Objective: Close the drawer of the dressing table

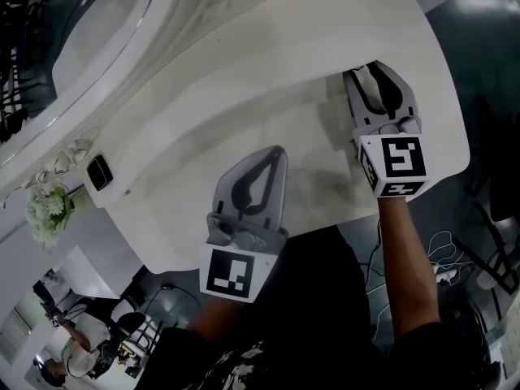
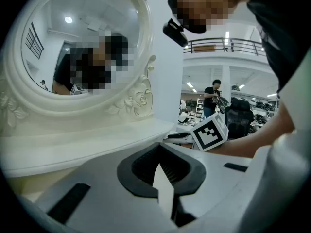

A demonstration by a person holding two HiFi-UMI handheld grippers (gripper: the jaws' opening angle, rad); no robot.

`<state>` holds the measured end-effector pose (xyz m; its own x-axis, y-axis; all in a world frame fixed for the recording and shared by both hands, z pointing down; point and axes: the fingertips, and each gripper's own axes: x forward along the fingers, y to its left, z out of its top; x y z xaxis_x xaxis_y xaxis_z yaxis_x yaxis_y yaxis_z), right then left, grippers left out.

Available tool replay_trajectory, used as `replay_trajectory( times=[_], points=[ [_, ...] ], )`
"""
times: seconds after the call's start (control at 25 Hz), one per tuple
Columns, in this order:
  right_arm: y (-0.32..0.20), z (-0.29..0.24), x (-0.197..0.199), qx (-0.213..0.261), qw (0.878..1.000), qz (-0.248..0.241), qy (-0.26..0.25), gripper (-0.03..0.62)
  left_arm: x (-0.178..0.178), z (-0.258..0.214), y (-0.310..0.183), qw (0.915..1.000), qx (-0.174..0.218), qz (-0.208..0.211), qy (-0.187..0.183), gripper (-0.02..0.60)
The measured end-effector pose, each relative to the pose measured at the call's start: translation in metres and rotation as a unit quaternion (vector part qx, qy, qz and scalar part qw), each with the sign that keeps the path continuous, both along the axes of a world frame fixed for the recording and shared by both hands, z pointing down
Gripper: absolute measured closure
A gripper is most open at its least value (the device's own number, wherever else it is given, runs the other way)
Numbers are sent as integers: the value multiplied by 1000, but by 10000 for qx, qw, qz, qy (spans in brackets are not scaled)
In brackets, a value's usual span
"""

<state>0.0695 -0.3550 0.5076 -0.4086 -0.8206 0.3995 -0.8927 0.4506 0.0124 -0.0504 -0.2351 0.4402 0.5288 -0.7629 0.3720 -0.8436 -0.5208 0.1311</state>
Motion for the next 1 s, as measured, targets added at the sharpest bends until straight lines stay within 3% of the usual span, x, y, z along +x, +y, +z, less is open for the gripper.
replay_trajectory(
  times=[0.08,0.24,0.4,0.48,0.64,1.0],
  points=[
    [3,0,5,35,9999,98,13,425,1,-3,2,10000,49,-13,-12,580],
    [30,-11,24,249,9990,356,54,416,5,-16,11,9997,224,-51,0,580],
    [68,-65,51,1138,9880,976,-380,590,13,-39,24,9985,534,-57,59,580],
    [87,-96,58,1544,9794,1133,-633,594,20,-53,32,9974,703,-58,122,580],
    [120,-140,49,1770,9737,814,-1183,595,31,-82,50,9945,1031,-52,177,580],
    [202,-213,51,2095,9736,274,-863,595,35,-138,93,9866,1599,-173,267,580]
  ],
)
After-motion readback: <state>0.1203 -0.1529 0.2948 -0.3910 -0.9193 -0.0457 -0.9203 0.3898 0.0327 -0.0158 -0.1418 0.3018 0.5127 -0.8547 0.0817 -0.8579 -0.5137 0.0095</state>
